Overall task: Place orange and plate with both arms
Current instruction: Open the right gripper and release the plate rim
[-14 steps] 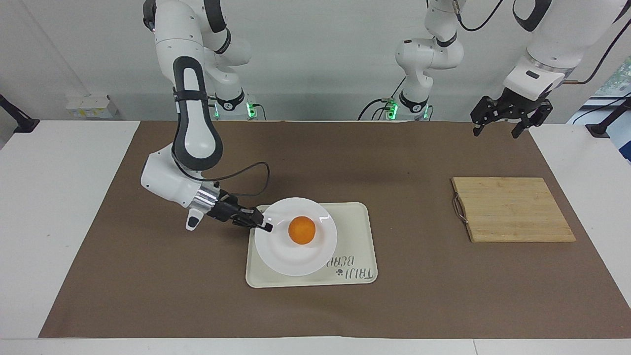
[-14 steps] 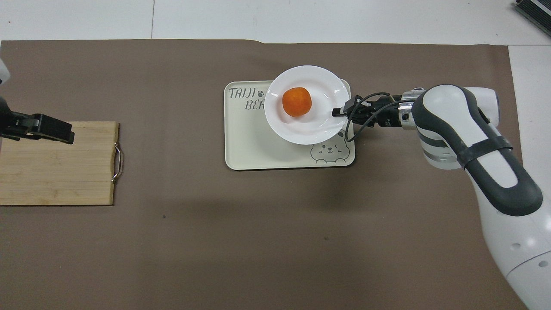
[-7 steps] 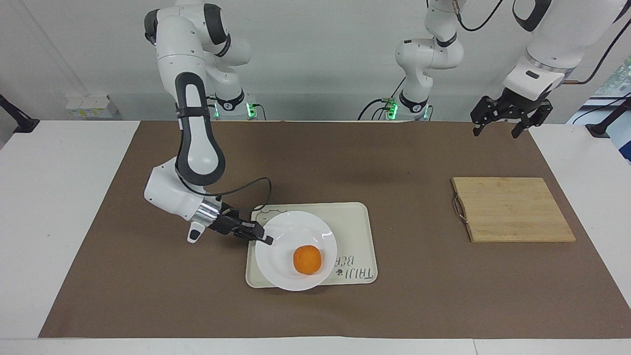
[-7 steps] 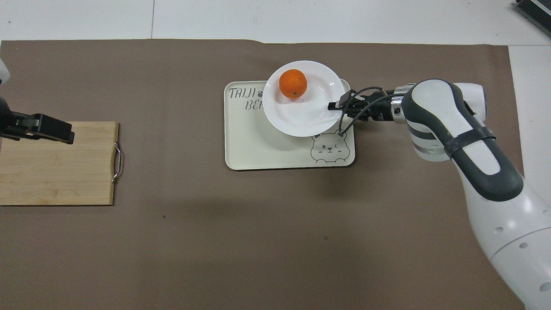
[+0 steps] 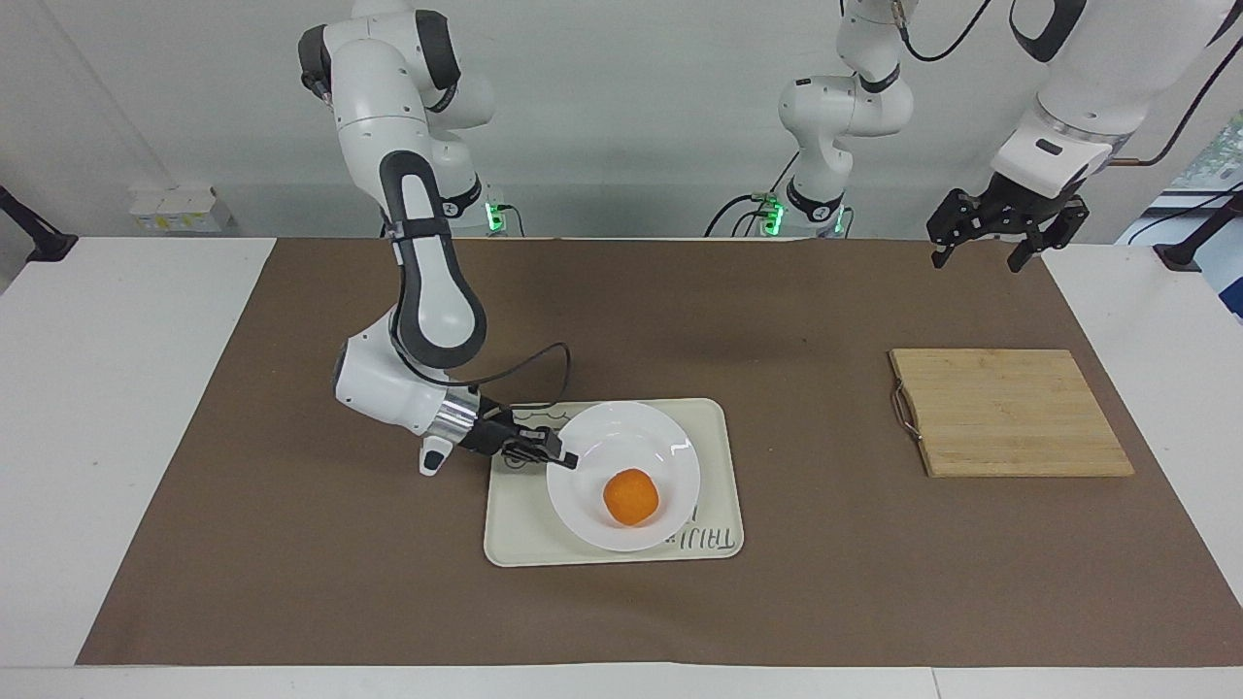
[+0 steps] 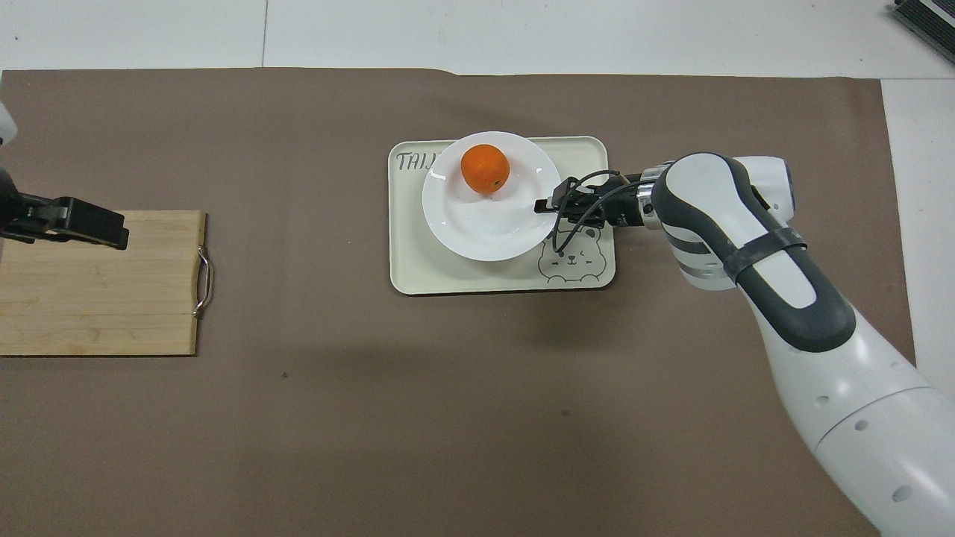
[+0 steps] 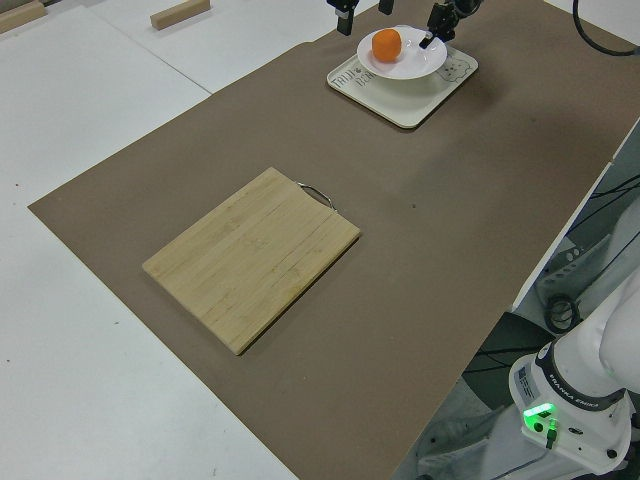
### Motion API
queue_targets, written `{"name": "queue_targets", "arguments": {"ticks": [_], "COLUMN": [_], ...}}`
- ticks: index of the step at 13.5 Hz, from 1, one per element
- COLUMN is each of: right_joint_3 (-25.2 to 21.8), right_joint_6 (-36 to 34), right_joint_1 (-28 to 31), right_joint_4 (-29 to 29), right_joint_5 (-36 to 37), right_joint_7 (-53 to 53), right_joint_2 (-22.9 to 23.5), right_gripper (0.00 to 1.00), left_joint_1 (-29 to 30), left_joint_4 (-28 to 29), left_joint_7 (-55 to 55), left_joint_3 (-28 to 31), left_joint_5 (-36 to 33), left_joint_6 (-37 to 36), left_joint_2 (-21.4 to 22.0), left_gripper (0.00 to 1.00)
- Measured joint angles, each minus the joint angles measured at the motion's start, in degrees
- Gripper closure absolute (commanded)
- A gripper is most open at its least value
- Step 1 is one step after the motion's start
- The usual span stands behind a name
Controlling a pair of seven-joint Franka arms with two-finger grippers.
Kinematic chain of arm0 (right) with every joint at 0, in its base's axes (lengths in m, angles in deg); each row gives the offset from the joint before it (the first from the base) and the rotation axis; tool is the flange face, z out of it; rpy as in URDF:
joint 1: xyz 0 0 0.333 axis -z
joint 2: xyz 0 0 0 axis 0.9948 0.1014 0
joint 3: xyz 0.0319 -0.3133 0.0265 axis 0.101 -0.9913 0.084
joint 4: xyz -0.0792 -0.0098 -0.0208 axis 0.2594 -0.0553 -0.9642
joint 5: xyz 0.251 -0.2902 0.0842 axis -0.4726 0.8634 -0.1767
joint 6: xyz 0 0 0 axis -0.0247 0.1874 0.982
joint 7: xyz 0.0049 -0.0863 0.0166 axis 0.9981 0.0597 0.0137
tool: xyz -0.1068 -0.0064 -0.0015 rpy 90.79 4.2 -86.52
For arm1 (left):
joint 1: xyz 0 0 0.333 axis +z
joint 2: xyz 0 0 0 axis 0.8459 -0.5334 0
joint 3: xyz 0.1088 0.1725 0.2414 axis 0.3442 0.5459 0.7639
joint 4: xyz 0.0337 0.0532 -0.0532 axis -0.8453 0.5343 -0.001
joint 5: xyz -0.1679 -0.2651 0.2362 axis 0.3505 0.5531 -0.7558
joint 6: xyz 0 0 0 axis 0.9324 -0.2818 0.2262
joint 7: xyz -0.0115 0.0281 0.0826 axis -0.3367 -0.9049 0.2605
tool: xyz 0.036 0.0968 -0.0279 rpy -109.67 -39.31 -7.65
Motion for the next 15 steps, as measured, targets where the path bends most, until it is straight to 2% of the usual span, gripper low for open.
{"name": "queue_targets", "arguments": {"ticks": [12, 13, 14, 15], "right_joint_3": [-0.02, -0.02, -0.01, 0.02], "right_joint_6": [-0.01, -0.01, -0.01, -0.01], "right_joint_1": [0.03, 0.03, 0.03, -0.03], "right_joint_4": [2.29, 2.53, 2.86, 3.17], "right_joint_5": [-0.07, -0.08, -0.11, -0.11], "right_joint_7": [1.41, 1.57, 1.76, 2.01], "right_joint_2": [-0.14, -0.27, -0.40, -0.51], "right_gripper": [1.00, 0.93, 0.53, 0.01], "left_joint_1": [0.00, 0.00, 0.00, 0.00], "left_joint_4": [0.00, 0.00, 0.00, 0.00], "left_joint_7": [0.00, 0.00, 0.00, 0.00], "left_joint_3": [0.00, 0.00, 0.00, 0.00], "left_joint_5": [0.00, 0.00, 0.00, 0.00], "left_joint_6": [0.00, 0.00, 0.00, 0.00], "left_joint_2": [0.00, 0.00, 0.00, 0.00], "left_gripper": [0.00, 0.00, 0.00, 0.00]}}
